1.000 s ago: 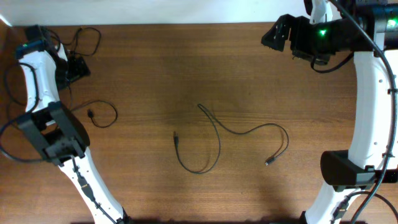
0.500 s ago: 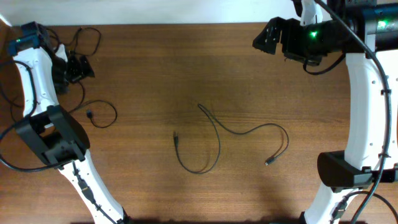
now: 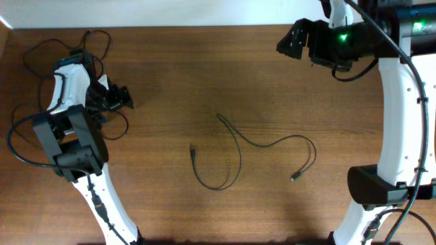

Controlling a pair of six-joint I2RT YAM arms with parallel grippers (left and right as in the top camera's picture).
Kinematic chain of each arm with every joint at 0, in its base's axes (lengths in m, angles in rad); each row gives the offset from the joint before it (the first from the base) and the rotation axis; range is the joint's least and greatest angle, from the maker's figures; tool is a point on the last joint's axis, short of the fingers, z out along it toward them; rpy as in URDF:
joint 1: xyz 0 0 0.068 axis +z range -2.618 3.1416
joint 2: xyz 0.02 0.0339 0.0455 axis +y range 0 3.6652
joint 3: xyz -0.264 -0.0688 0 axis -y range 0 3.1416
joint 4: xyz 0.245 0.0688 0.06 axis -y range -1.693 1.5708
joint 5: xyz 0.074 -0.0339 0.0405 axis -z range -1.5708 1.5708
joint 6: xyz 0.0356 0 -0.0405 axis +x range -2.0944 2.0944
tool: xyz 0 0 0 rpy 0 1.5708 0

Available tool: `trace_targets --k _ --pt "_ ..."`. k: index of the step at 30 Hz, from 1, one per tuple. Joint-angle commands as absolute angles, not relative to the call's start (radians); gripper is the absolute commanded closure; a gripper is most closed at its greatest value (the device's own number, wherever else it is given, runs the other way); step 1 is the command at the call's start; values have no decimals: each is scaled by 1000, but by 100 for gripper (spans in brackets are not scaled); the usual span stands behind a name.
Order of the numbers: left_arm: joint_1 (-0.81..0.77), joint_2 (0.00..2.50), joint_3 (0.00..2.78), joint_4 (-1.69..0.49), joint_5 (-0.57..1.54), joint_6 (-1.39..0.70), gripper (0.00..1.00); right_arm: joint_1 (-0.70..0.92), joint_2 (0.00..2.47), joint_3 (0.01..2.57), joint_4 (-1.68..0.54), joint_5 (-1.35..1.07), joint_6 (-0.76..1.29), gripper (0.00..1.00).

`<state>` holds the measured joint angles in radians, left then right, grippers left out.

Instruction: Untangle cables

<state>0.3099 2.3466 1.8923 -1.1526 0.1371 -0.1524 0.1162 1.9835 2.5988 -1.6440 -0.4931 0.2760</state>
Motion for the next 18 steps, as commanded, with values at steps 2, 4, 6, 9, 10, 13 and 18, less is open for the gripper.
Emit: trace_targets --k 2,4,6,9,10,13,18 --pt "317 2363 1817 -1093 94 -171 16 124 1989 2594 -1642 -481 262 2" --pt "317 2363 1817 -1086 22 -171 37 124 1989 2594 -1642 -481 262 2" --pt "317 2363 1816 -1085 -46 -171 55 124 1989 2594 -1641 -481 262 2" --pt "317 2363 1817 -1076 -126 -171 66 124 1989 2594 -1637 -481 262 2" --pt "317 2363 1817 -1073 -140 -171 69 124 1989 2594 -1637 -481 262 2" --pt "318 2363 1817 -1055 -153 -171 79 124 1989 2594 -1638 -481 262 2" --pt "319 2363 1817 -1021 -181 -171 82 124 1989 2594 -1639 -481 262 2"
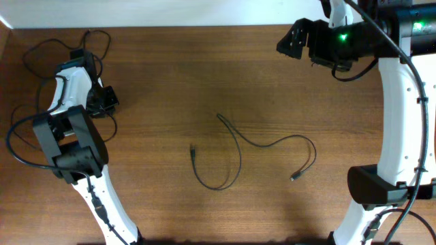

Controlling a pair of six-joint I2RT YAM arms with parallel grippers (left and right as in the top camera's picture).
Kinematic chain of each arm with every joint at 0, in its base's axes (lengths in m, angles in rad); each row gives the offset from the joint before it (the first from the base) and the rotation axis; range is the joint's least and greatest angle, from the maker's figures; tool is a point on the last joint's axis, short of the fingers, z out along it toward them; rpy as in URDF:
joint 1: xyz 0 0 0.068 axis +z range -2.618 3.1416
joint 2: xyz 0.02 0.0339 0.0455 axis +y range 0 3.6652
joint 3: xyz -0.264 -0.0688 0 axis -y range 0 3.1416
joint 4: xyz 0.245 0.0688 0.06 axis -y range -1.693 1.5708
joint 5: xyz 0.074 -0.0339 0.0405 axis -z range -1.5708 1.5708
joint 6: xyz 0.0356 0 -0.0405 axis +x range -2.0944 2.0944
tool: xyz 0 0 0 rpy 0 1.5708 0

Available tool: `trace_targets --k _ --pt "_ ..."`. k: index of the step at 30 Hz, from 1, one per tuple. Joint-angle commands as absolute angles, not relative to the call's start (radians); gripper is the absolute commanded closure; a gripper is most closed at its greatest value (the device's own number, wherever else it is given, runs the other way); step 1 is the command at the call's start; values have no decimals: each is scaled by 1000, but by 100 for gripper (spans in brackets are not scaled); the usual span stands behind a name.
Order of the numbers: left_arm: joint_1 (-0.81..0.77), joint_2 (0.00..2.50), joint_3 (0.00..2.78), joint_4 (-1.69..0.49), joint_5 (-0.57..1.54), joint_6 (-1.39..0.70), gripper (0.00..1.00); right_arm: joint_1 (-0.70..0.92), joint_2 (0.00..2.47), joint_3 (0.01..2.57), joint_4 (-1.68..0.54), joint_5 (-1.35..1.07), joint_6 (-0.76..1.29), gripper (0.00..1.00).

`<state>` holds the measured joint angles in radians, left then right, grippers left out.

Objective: Untangle cables
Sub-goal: 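Pull the cable leftward with the left gripper and retract the arm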

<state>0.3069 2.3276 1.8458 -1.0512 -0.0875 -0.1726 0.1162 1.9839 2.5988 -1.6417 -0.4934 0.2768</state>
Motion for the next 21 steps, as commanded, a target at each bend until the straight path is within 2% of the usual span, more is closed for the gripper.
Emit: trace_targets --k 1,17,21 --pt "320 2363 1817 -1018 -205 -171 82 124 1989 2594 -1640 -481 262 2" --pt "363 2363 1861 -943 -233 -171 71 124 1989 2594 -1642 -480 262 2" --pt "363 2363 1900 -957 -233 -171 58 124 1989 2594 -1642 -466 262 2"
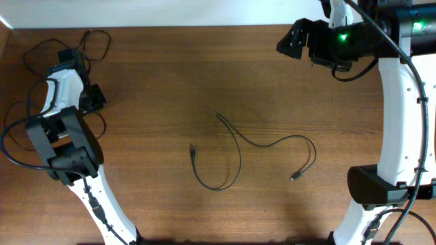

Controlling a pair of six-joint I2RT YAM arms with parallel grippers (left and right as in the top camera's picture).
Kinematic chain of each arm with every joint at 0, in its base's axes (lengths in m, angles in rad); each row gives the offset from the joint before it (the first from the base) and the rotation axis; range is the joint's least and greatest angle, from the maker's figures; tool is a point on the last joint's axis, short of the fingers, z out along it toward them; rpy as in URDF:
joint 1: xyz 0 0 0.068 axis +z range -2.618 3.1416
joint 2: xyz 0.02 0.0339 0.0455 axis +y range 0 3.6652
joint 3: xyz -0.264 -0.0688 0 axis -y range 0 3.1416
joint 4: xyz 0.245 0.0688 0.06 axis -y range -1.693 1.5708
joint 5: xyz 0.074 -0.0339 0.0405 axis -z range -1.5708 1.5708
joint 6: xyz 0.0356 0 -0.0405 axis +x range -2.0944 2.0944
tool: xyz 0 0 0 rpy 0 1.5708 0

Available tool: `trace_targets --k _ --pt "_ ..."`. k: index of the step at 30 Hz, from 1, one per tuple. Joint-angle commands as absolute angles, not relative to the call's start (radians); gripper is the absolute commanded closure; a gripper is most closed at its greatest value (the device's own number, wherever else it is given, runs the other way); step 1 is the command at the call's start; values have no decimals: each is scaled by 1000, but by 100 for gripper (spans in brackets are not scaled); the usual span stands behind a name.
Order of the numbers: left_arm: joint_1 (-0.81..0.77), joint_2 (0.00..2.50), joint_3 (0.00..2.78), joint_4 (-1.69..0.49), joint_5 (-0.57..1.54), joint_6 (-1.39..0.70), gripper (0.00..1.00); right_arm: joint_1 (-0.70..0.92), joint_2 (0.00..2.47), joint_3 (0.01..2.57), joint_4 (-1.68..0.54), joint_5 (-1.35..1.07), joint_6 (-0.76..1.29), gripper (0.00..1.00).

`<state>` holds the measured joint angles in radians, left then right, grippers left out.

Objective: Untangle cables
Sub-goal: 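Pull the cable leftward with the left gripper and retract the arm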

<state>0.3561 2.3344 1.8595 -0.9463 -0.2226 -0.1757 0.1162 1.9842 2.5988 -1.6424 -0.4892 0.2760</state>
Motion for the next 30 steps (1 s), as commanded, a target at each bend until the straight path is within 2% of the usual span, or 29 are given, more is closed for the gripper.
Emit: trace_targets --k 1,10,12,13,21,30 --pt "363 2363 1917 -973 -232 -171 51 124 1989 2594 -1642 -461 262 2" --pt "363 2288 2152 -1211 -188 -172 8 124 1989 2594 -1642 -458 262 2" --pt "366 2254 2162 -1222 -161 -208 5 124 1989 2594 -1642 -458 262 2" --pt "371 2236 2162 -1224 -162 -241 1 124 1989 2594 -1643 -458 262 2" --pt "543 2217 2123 -1207 -210 -443 1 124 1989 2579 -1645 -458 261 2" --pt "772 2217 2064 -1210 -206 -456 1 124 1989 2465 -1610 -433 232 2"
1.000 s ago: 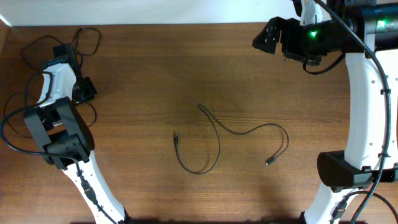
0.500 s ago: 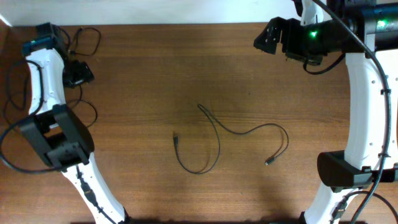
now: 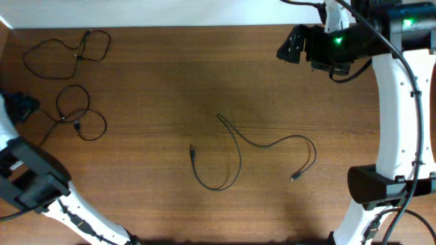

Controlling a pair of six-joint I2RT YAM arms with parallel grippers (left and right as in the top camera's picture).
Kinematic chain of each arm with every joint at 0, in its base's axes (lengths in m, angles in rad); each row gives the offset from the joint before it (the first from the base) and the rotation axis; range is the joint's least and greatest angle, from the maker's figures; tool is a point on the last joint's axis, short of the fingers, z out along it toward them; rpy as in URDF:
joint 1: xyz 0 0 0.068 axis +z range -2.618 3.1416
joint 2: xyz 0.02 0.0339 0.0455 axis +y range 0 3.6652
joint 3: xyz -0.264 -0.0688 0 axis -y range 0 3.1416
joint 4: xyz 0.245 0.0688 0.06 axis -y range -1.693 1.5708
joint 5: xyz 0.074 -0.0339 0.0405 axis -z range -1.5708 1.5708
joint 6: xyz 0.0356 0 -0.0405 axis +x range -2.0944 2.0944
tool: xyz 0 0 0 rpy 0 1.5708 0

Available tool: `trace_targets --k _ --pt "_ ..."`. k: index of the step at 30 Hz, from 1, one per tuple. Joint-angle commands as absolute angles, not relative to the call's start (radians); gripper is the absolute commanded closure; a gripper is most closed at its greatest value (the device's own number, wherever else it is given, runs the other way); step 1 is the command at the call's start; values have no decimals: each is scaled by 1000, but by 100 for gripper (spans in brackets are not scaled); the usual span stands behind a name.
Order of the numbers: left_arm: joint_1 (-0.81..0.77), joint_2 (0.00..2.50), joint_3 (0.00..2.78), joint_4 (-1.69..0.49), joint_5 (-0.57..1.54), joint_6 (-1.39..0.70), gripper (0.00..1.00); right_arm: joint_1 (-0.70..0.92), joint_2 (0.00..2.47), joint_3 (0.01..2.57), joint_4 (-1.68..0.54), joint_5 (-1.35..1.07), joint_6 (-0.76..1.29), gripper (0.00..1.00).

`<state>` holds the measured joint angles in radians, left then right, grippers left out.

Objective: Untangle cables
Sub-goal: 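Pull the cable leftward with the left gripper and retract the arm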

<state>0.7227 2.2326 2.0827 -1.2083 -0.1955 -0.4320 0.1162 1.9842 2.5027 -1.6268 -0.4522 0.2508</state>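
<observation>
A thin black cable lies in a loose S-curve at the table's middle, with one end at the left and one at the lower right. Two more black cables lie at the far left: a looped one near the back edge and a coiled one below it. My left gripper sits at the table's left edge, just left of the coiled cable; its jaws are too small and dark to read. High at the back right hangs my right gripper, away from all the cables, and its jaw state is unclear.
The brown wooden table fills the view, with a white wall strip along the back. The right arm's white links run down the right side. The left arm's base stands at the lower left.
My left arm has moved from beside the left cables to the table's far left edge. The two left cables now lie fully uncovered. The right arm shifted only slightly.
My left gripper stood over the cable loops at the left, fingers pointing right. At each later moment it was further left. Now it is at the table's edge and the loops lie exposed. The middle cable has kept its shape and place throughout.
</observation>
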Motion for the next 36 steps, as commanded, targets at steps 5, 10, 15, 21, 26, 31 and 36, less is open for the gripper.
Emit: trace_targets --k 5,10,15,21,26,31,36 --pt "826 2217 2063 -1210 -206 -455 15 124 1989 2426 -1584 -436 233 2" --pt "832 2233 2057 -1204 -207 -418 20 124 1989 2426 -1566 -437 243 2" --pt "834 2310 2052 -1186 -207 -387 20 124 1989 2426 -1567 -437 243 2" --pt "835 2370 2052 -1115 -207 -387 39 124 1989 2426 -1566 -437 243 2" --pt "835 2370 2052 -1067 -206 -388 81 124 1989 2426 -1566 -437 244 2" --pt "834 2370 2052 -1021 -198 -387 85 124 1989 2426 -1566 -437 244 2" --pt "834 2370 2052 -958 -153 -385 86 124 1989 2426 -1567 -437 275 2"
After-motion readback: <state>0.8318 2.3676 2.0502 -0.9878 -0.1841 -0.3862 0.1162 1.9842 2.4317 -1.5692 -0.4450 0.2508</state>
